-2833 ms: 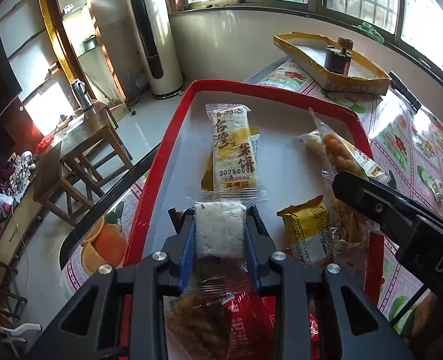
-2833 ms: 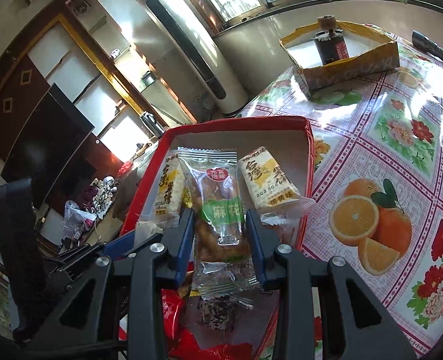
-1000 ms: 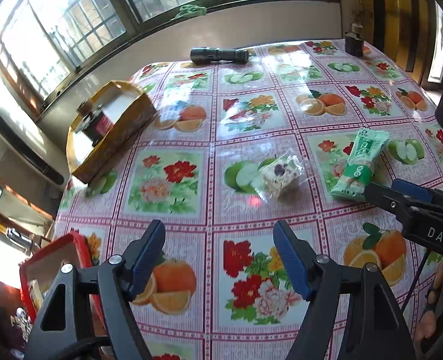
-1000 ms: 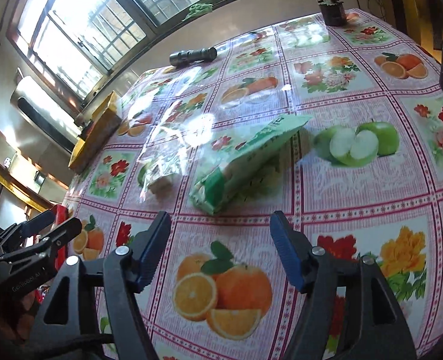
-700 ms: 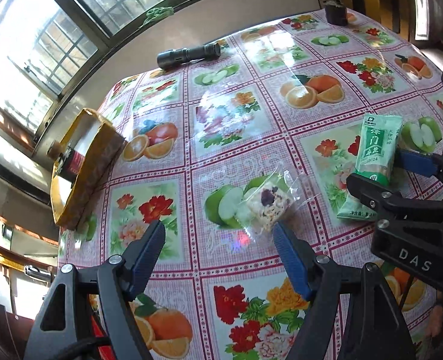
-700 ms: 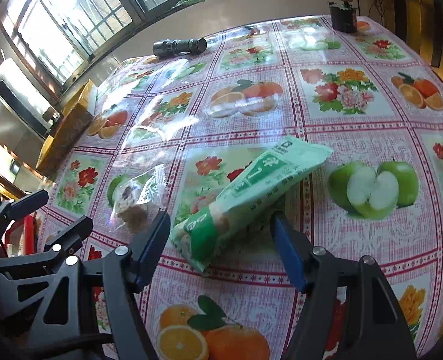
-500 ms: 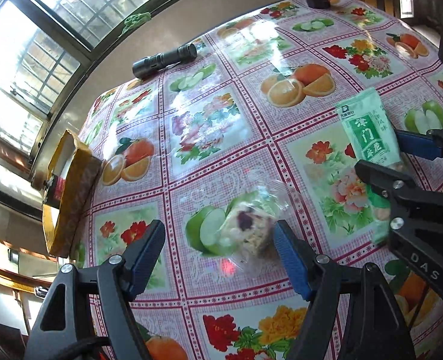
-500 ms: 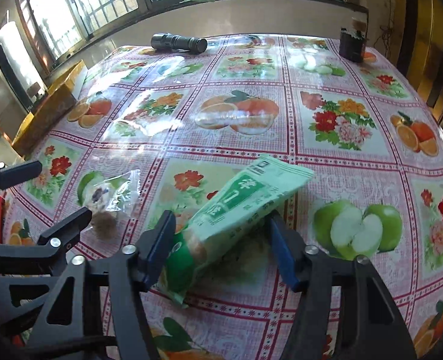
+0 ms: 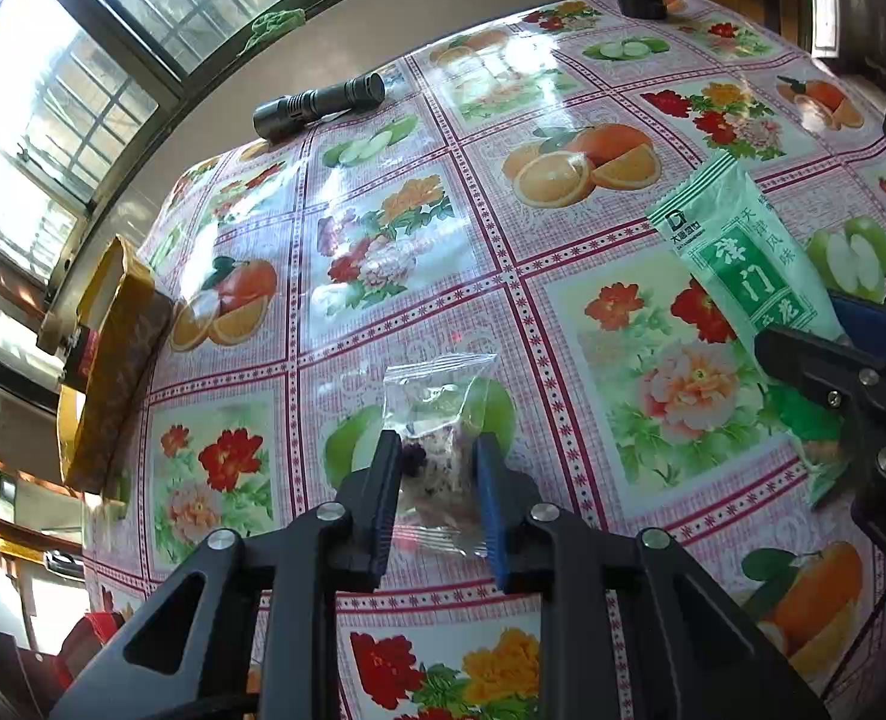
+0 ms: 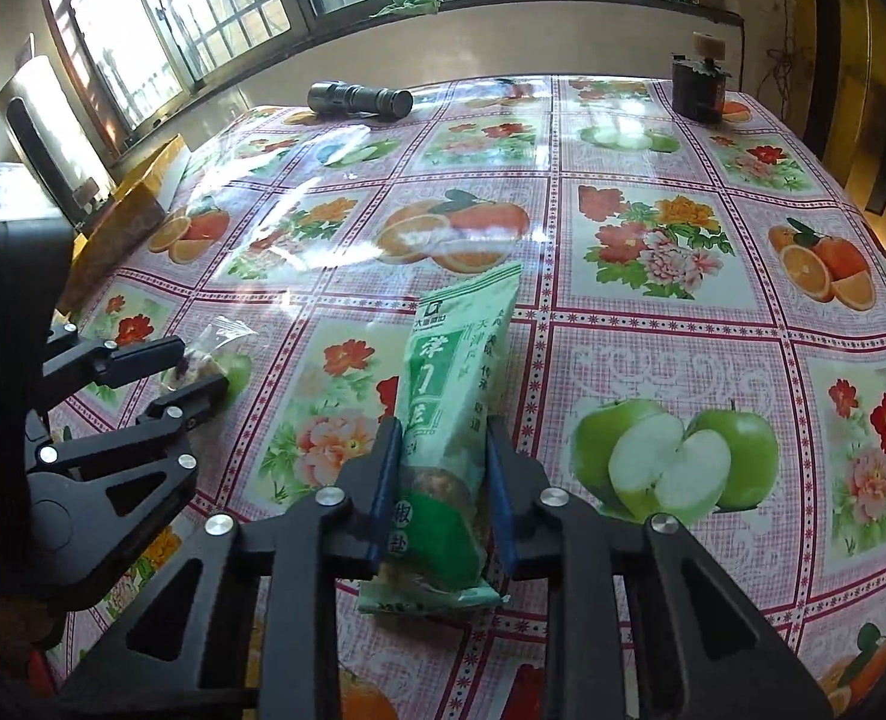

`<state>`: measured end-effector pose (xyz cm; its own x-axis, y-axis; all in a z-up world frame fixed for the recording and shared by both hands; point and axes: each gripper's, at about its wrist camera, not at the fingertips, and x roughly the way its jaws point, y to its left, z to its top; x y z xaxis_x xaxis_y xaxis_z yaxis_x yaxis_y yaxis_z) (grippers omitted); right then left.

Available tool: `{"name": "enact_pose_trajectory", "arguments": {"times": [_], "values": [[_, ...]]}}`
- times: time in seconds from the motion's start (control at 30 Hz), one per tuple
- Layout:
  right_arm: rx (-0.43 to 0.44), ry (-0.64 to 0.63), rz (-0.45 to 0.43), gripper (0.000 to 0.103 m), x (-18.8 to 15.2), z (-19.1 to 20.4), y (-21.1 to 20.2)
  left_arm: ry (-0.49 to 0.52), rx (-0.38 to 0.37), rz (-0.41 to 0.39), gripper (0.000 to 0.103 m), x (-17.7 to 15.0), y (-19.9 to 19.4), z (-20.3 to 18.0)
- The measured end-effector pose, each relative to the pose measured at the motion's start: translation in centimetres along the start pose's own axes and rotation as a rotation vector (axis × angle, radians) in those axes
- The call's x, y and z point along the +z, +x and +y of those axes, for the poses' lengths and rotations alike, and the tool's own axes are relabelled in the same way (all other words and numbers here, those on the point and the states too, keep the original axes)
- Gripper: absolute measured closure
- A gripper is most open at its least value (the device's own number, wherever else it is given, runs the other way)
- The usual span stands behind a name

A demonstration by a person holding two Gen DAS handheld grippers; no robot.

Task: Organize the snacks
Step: 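Grasp the clear purple-filled packet with the left tool while the right tool grasps the green-and-white bar, then carry both snacks over the red tray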

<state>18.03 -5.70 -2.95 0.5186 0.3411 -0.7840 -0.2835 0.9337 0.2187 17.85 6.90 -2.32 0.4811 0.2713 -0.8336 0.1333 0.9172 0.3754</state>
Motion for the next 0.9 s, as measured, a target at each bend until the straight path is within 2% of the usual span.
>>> {"name": "enact_pose_trajectory", "arguments": {"times": [0.07,0.37,0.67,0.9], "values": [[0.014,0.004,-0.004,0.074,-0.4,0.2,-0.6,-0.043,-0.035,0.017,0.091,-0.6,-0.5,0.4],[0.120,0.041,-0.026,0.078,-3.4,1.2,-4.5,-0.220,-0.097,0.043,0.103,-6.4,-3.7,0.9],[0.213,0.096,-0.060,0.079,-6.9,1.7,-9.0,-0.345,-0.195,0.030,0.103,-9.4,-6.2,3.3],[0.284,0.146,-0.063,0.079,-8.4,1.5,-10.8,-0.422,-0.222,0.028,0.103,-11.5,-7.8,5.8]]}}
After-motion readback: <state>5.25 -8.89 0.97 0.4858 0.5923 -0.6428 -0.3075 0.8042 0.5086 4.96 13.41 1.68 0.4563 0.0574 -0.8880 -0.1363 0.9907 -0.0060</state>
